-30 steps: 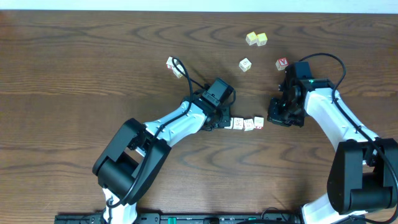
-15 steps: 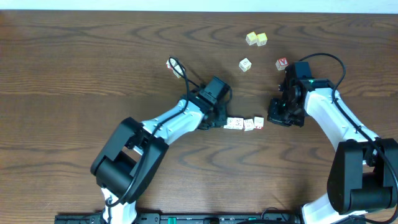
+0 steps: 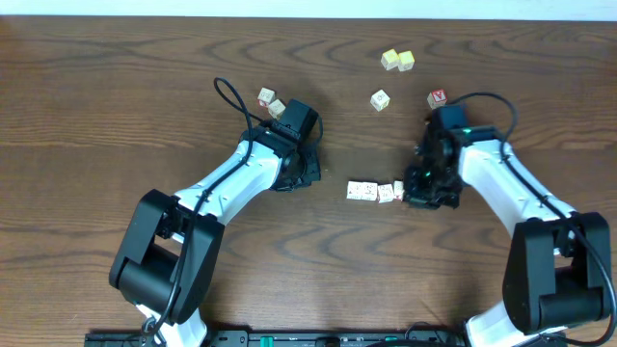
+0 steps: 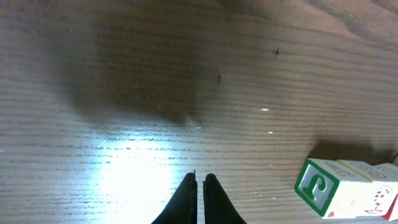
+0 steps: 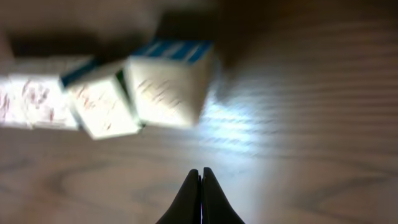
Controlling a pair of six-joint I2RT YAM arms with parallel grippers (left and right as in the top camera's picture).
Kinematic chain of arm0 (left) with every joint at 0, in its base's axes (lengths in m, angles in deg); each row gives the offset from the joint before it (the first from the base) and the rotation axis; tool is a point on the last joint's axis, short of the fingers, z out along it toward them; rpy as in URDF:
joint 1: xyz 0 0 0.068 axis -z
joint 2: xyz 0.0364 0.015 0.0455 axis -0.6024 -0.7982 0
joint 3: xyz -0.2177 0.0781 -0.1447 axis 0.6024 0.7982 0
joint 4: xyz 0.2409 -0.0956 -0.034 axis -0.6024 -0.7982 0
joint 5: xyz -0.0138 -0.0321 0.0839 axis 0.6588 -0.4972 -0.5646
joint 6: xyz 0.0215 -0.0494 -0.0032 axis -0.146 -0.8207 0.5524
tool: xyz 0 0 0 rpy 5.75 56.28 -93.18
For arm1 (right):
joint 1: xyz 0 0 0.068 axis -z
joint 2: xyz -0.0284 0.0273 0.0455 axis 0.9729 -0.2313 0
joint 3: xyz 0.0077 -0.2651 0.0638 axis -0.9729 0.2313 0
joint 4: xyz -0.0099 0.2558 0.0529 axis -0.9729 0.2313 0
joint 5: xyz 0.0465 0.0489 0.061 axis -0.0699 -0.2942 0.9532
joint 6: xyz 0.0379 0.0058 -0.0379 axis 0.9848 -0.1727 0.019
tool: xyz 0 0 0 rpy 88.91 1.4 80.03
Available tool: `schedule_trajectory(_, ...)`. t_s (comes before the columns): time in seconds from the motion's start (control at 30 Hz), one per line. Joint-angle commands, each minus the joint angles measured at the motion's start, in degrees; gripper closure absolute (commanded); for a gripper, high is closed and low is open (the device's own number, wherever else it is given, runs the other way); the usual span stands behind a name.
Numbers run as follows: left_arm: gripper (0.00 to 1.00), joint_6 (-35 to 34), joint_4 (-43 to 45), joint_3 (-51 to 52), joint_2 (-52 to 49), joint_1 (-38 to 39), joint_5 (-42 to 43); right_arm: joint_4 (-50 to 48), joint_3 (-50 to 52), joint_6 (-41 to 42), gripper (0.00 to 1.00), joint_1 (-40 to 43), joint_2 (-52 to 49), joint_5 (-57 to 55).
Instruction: Lift 4 blocks
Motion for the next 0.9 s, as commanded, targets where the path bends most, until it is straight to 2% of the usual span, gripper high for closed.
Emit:
schedule_trajectory(0.0,0.93,0.98,0.68,0.35,-0.33,-0.07,-0.79,-0.02,0.28,-1.09,0.99,-3.41,0.13,-1.66)
schedule_trajectory(0.17,0.93,1.01,0.09,0.35,-0.33,-0.07,-0.79,-1.05,0.28,3.45,0.99,-3.26,0.13,-15.37)
schedule_trajectory(0.4,0.92,0.98,0.24,0.35,-0.33,-0.07,-0.79,-7.56,0.31,1.29,0.99,0.9,0.04,-14.51)
schedule_trajectory(0.7,0.93,0.98,0.13,0.35,-0.33,-0.07,-0.76,-13.53,1.86,3.61,0.99,0.28,-3.08,-11.17)
schedule_trajectory(0.8,0.93,0.98,0.15,0.35,-0.33,-0.07,-0.76,-14.73,2.14,3.39,0.99,-0.11,-3.69,-10.75)
schedule_trajectory(0.87,0.93,0.98,0.17,0.35,-0.33,-0.07,-0.76,-16.31,2.14,0.5,0.99,-0.48,-3.69,-6.71)
